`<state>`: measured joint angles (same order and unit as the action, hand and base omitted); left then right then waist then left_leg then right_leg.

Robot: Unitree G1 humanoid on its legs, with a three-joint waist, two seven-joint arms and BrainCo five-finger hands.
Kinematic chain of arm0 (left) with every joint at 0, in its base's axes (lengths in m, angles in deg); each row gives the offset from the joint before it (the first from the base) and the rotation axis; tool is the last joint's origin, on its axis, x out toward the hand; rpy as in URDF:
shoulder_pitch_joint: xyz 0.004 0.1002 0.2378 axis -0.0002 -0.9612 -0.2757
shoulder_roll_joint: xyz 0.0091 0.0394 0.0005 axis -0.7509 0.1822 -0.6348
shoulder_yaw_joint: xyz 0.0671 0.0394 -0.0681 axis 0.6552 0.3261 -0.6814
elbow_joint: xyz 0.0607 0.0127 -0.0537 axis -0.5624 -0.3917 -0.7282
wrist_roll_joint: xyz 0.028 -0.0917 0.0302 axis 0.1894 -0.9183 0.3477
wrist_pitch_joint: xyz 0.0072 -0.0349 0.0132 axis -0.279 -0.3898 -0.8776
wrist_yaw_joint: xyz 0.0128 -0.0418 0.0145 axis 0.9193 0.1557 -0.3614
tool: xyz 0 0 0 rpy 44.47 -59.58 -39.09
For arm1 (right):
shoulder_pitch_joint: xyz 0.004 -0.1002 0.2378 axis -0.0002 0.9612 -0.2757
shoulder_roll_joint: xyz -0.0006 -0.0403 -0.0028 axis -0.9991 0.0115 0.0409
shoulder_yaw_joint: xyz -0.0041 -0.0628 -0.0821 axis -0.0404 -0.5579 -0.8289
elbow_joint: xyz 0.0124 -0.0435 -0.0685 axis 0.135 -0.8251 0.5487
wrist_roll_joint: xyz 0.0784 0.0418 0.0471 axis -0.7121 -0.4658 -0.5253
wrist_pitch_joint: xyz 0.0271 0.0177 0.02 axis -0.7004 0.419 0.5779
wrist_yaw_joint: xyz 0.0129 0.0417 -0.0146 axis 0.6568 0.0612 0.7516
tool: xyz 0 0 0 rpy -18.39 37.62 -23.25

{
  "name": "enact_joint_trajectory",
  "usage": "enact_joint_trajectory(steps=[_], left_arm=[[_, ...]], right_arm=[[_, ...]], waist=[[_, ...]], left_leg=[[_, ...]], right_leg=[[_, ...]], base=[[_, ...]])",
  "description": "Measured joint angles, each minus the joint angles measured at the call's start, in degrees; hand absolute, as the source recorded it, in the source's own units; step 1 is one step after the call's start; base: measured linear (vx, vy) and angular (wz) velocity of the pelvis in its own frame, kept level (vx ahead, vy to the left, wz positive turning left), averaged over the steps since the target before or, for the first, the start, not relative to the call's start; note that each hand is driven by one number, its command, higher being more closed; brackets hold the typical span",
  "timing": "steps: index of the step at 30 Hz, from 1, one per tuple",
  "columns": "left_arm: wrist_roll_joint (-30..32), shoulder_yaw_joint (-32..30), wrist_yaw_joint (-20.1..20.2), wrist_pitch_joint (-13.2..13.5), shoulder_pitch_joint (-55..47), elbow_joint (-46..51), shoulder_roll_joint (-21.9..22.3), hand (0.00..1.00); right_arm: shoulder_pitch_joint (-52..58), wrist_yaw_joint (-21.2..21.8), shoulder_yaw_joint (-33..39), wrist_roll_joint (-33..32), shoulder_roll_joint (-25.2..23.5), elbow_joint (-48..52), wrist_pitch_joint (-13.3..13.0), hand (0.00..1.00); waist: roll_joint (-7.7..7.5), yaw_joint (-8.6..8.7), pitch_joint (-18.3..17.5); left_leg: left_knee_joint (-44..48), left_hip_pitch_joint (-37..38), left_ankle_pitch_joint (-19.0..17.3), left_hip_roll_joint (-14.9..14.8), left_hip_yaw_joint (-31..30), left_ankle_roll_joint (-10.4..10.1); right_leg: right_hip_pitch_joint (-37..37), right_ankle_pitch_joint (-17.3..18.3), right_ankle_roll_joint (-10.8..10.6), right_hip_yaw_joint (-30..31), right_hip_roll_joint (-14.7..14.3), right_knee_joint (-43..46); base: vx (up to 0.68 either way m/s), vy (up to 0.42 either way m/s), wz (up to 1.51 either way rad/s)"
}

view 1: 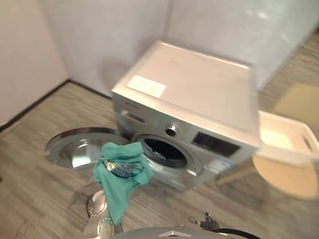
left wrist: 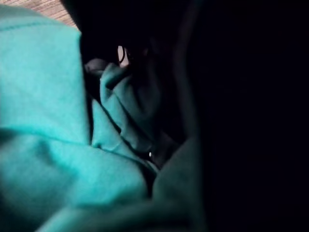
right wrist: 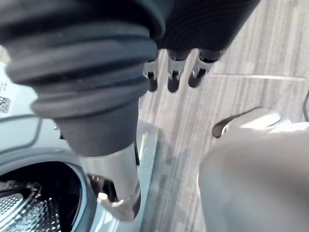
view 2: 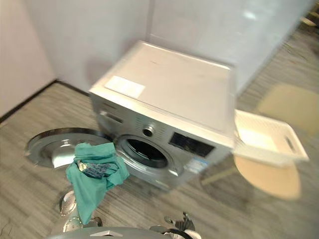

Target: Pick up the laundry basket with both hands and put the clothes into the washing machine.

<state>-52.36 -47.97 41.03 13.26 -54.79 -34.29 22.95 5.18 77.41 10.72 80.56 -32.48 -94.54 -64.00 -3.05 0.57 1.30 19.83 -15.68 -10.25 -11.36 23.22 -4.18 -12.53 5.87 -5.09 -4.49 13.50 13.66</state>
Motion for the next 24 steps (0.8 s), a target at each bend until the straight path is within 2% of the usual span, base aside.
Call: enact_joint_trajectory(steps=[1, 2, 3, 5, 7, 9, 10, 12, 15, 21, 24], left_arm=[[-0.6, 0.0, -0.4, 0.1, 0.9, -0.4, -0.2, 1.0], [-1.1, -0.2, -0.8, 0.1, 4.2, -2.6, 0.2, 1.0], [-1.7, -0.3, -1.3, 0.1, 7.3, -3.8, 0.2, 1.0], [-2.2, -1.5, -2.8, 0.2, 15.1, -7.4, 0.6, 1.0], [-3.2, -2.3, -4.8, 1.1, 21.8, -9.7, 1.5, 1.0], [-3.6, -3.6, -6.1, 2.1, 26.2, -10.7, 2.3, 1.0], [-4.3, -4.5, -7.8, 2.8, 30.0, -12.5, 3.3, 1.0], [-4.7, -5.7, -8.6, 3.5, 33.5, -14.4, 3.4, 1.0], [-5.7, -9.6, -11.8, 4.6, 43.6, -17.0, 3.5, 1.0], [-9.9, -17.1, -15.0, 6.6, 57.0, -20.6, 0.6, 1.0], [-11.8, -20.2, -15.8, 7.3, 63.7, -22.7, -1.0, 1.0]], right_arm=[[-0.7, -0.4, -1.0, 0.2, 0.0, 0.3, 0.0, 0.0], [-3.9, -0.5, -3.4, 0.4, 0.4, 0.1, 0.1, 0.0], [-6.7, -0.7, -5.0, 0.6, 0.4, 0.2, 0.0, 0.0], [-12.7, -0.8, -8.3, 0.6, 0.0, 0.8, -0.2, 0.0], [-16.3, -0.8, -9.9, 0.2, -0.6, 4.0, -0.4, 0.0], [-16.8, -0.9, -10.5, -1.5, -1.4, 8.1, -0.8, 0.0], [-16.5, -1.1, -11.4, -7.1, -1.6, 11.5, -2.0, 0.0], [-16.3, -1.9, -11.8, -10.8, -1.6, 14.2, -3.3, 0.0], [-15.4, -2.3, -12.9, -18.3, -2.0, 20.5, -6.6, 0.0], [-11.8, -1.9, -15.5, -28.2, -3.7, 26.8, -9.5, 0.0], [-10.4, -1.5, -15.5, -32.9, -4.7, 31.9, -12.4, 0.0]], waist=[[0.05, 0.48, 0.1], [1.76, 0.78, 2.0], [2.5, 1.09, 5.1], [4.92, 1.45, 10.9], [6.23, 1.56, 16.0], [5.56, 1.98, 19.4], [4.62, 2.24, 20.8], [3.85, 2.75, 21.4], [1.55, 3.3, 23.1], [0.65, 4.29, 26.3], [0.11, 4.72, 27.3]], left_leg=[[0.3, -1.4, -0.1, 0.0, 1.0, 0.2], [2.0, -4.1, -0.7, -0.8, 2.3, 0.9], [4.0, -5.0, -0.6, -1.5, 3.2, 1.9], [7.6, -9.5, -0.5, -2.2, 3.7, 3.3], [8.3, -12.1, 0.3, -2.3, 3.8, 4.2], [9.2, -12.4, 0.4, -3.6, 4.8, 4.0], [9.9, -13.1, 0.5, -4.6, 5.2, 3.9], [10.3, -14.4, 0.6, -5.1, 5.4, 3.7], [11.2, -19.6, 0.9, -6.7, 6.5, 3.0], [13.9, -28.3, 1.2, -9.7, 6.1, 2.3], [14.7, -31.6, 1.4, -10.4, 6.0, 2.4]], right_leg=[[-0.8, 0.2, 0.9, -5.1, 0.9, 0.0], [-2.7, 0.3, 2.5, -10.9, 2.1, -1.2], [-3.4, -1.9, 3.5, -13.2, 2.4, -1.1], [-8.2, -4.7, -0.7, -11.1, 2.6, -0.3], [-12.2, -5.5, -2.5, -9.5, 2.8, 1.5], [-14.3, -5.2, -2.9, -8.8, 2.5, 4.4], [-16.4, -4.9, -2.6, -8.8, 2.1, 6.8], [-18.6, -4.3, -2.3, -8.7, 2.1, 8.5], [-25.6, -3.6, -2.1, -8.2, 1.7, 10.9], [-34.5, -3.5, -1.5, -7.6, 0.2, 13.7], [-37.8, -3.8, -1.0, -7.6, -0.2, 14.2]], base=[[-0.01, 0.113, -0.99], [-0.03, 0.078, -0.63], [-0.05, 0.11, -0.65], [-0.09, 0.09, -0.48], [-0.08, -0.019, -0.32], [-0.06, -0.084, -0.32], [-0.07, -0.107, -0.33], [-0.05, -0.085, -0.13], [-0.09, -0.076, -0.16], [-0.08, -0.039, -0.1], [-0.01, 0.021, -0.02]])
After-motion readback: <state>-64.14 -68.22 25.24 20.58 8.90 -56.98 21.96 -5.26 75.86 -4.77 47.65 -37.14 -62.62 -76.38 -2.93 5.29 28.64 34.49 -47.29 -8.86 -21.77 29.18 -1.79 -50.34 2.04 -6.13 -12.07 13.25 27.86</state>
